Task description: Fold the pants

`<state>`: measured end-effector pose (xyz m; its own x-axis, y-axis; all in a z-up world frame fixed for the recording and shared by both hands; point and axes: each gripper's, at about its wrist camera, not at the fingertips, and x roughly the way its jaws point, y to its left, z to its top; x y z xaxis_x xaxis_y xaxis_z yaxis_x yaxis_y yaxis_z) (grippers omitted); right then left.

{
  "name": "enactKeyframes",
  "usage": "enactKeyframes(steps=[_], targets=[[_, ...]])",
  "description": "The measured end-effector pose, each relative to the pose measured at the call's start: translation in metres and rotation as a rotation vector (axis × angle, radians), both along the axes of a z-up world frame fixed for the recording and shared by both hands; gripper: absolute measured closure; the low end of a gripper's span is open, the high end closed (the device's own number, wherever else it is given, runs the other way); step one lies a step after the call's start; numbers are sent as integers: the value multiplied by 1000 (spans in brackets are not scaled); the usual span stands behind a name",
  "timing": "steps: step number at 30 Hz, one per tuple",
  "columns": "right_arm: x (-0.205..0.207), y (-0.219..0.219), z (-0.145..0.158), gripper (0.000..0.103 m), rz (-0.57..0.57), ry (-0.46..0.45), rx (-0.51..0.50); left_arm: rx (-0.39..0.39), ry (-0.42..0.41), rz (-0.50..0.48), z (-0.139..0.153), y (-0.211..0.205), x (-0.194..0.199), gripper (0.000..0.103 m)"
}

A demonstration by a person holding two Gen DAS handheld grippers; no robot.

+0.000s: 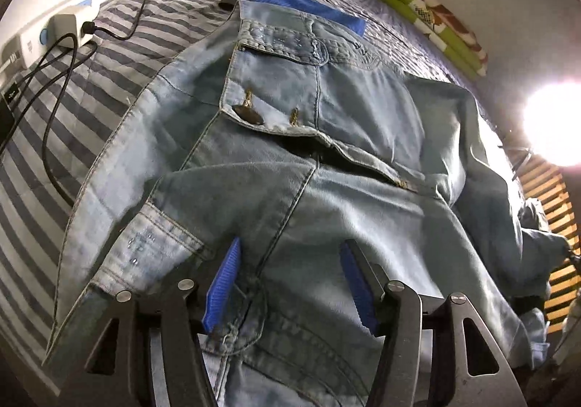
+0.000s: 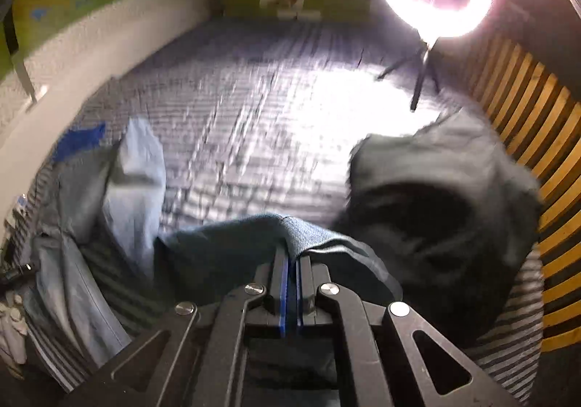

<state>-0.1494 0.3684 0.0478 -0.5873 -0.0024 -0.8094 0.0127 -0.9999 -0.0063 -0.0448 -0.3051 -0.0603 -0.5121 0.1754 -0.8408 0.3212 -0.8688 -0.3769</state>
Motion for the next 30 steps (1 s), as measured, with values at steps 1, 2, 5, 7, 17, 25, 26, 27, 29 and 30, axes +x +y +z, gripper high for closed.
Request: enactKeyframes(steps=[1, 2, 5, 7, 17, 25, 26, 27, 29, 30], targets=[[0, 1, 7, 100, -8, 18, 44, -7, 0, -3, -1, 1, -2, 42], [-1, 6, 15, 100, -35, 47, 87, -17, -1, -5, -1, 2, -4, 42], [-11, 29, 27, 100, -116, 68, 31, -33, 2, -9, -1, 3, -5, 40], [-16, 47, 42, 100, -185, 107, 13, -37, 2, -13, -1, 4, -6, 39], [-107, 125, 14, 96, -481, -27, 195, -30, 3, -6, 0, 1, -9, 36], [-48, 119, 30, 55, -364, 20, 113, 31, 27, -5, 4, -5, -1, 36], [-35, 122, 37, 55, -351, 20, 61, 38, 30, -10, 5, -5, 1, 36], [-23, 126, 44, 55, -339, 26, 13, 38, 33, -16, 7, -5, 5, 36], [15, 130, 60, 55, -309, 55, -53, 15, 38, -25, 14, -1, 12, 36], [30, 130, 65, 55, -291, 60, -54, 3, 41, -28, 18, 1, 16, 36]])
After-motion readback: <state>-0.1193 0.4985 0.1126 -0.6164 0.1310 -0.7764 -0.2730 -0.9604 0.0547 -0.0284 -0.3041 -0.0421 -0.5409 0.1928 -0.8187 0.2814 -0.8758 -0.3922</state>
